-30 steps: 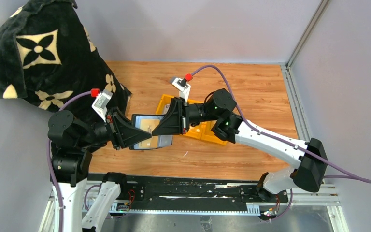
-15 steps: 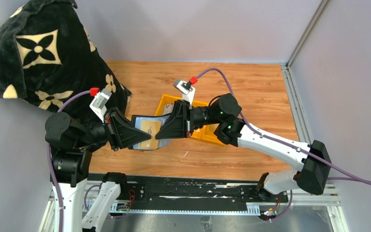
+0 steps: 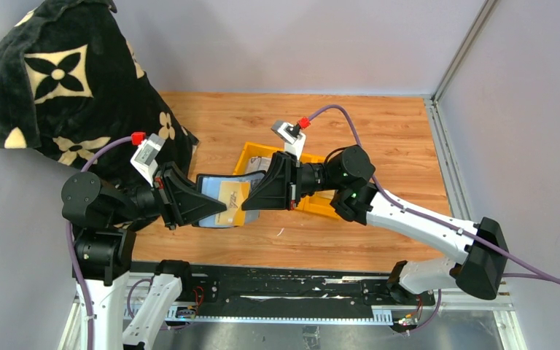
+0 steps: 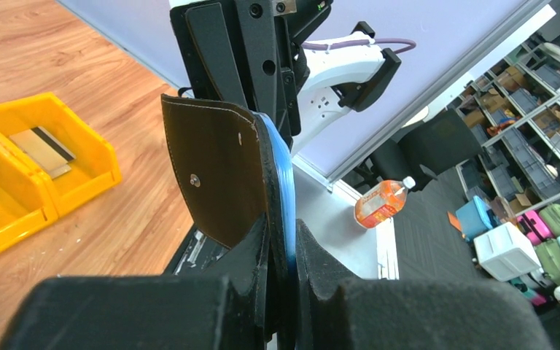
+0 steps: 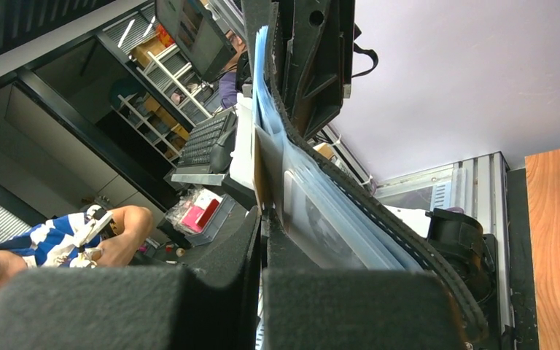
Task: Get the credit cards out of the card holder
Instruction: Remove the credit card from the card holder, then place the credit card in the storage box.
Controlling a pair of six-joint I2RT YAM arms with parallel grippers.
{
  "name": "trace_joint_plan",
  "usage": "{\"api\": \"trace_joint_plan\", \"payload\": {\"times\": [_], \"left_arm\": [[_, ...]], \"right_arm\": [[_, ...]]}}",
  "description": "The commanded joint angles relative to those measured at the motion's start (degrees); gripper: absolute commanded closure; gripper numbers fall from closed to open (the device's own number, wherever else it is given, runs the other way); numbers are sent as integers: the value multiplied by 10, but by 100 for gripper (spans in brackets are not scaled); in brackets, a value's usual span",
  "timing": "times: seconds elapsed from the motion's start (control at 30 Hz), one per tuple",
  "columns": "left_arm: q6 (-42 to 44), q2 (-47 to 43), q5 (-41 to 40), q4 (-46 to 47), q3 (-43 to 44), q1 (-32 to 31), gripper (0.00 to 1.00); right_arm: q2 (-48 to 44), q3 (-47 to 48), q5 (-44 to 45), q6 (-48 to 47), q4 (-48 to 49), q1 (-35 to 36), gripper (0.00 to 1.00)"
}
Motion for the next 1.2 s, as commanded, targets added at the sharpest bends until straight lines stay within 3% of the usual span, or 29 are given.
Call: {"api": "trace_joint_plan", "payload": {"times": [0.0,0.07,0.13,0.3,0.4,0.67,1.03,1.17], "left_arm": [[-10,-4,18,19,20,0,95],[-9,-4,16,19,21,0,98],[-6,-4,13,19,19,0,100],[-2,-6,7,18,16,0,100],[2,-5,7,14,16,0,100],[44,-1,3,-21,19,0,100],[114,14,-11,-83,49,0,100],[145,22,-14,-109,66,0,100]], "right_arm": [[-9,-5,3,-11,-10,-8,100],[-7,-3,2,-10,-12,-7,95],[-3,4,4,-8,-10,-3,77],[20,42,7,2,-10,6,66],[25,55,8,7,-6,6,72],[2,38,5,5,-10,2,100],[-114,-33,-1,-54,-144,-79,100],[-166,-41,-3,-103,-291,-162,100]]}}
